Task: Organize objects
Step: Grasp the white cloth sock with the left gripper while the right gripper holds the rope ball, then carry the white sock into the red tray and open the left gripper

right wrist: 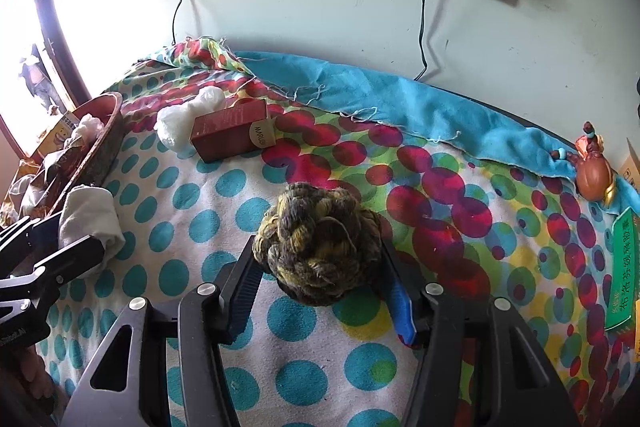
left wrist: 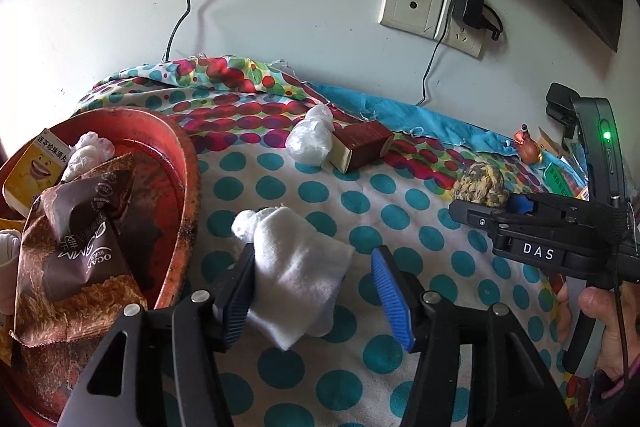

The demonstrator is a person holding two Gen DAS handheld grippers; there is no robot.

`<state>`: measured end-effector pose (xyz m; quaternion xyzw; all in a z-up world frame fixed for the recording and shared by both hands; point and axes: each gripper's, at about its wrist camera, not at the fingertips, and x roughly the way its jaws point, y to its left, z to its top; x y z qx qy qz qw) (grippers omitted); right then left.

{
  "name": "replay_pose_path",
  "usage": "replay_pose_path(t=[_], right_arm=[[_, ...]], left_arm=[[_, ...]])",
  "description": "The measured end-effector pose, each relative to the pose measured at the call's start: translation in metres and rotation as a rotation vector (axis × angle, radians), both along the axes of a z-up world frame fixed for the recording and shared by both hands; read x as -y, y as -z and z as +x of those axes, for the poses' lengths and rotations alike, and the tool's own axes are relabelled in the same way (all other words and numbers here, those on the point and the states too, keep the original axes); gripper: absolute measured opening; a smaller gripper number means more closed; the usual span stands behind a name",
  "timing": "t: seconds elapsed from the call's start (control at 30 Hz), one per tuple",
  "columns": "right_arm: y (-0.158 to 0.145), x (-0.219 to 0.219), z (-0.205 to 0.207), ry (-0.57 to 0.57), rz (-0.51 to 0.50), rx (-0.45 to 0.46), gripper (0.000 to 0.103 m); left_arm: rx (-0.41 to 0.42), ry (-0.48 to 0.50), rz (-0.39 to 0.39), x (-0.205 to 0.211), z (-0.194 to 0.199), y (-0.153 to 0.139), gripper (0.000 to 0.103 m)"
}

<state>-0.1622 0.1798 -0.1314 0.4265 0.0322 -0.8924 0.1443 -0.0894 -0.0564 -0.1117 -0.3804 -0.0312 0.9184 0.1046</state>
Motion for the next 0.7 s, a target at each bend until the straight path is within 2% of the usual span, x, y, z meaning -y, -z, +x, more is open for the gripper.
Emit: replay_pose_path(t=[0.13,0.3,0.4,0.53,0.7], right_arm=[[0.001,0.001,0.000,-0.005,-0.001,0.003,0.054],[0.000,-0.003,0.001,0.001,-0.037,0.004,0.054],[0.000,-0.007,-0.001,0.007,-0.072,0.011,0.054],[0.000,-0.004,-0.002,0.001,-0.084,0.022,0.053],[-0.001,0.004,0.001,-0.024,-0.048,0.007,0.052]], left_arm=[[0.003,0.003,-0.012,-0.002,0.001,0.000,0.059],[-0.014,0.026,0.055,0.007,0.005,-0.002,0.059],[-0.006,-0.008,0.025,0.006,0.005,-0.001,0.023],[-0.010,-0.031,0.047,0.010,0.007,-0.001,0.021],[-0.009,-0.040,0.028,0.008,0.012,-0.005,0.020]])
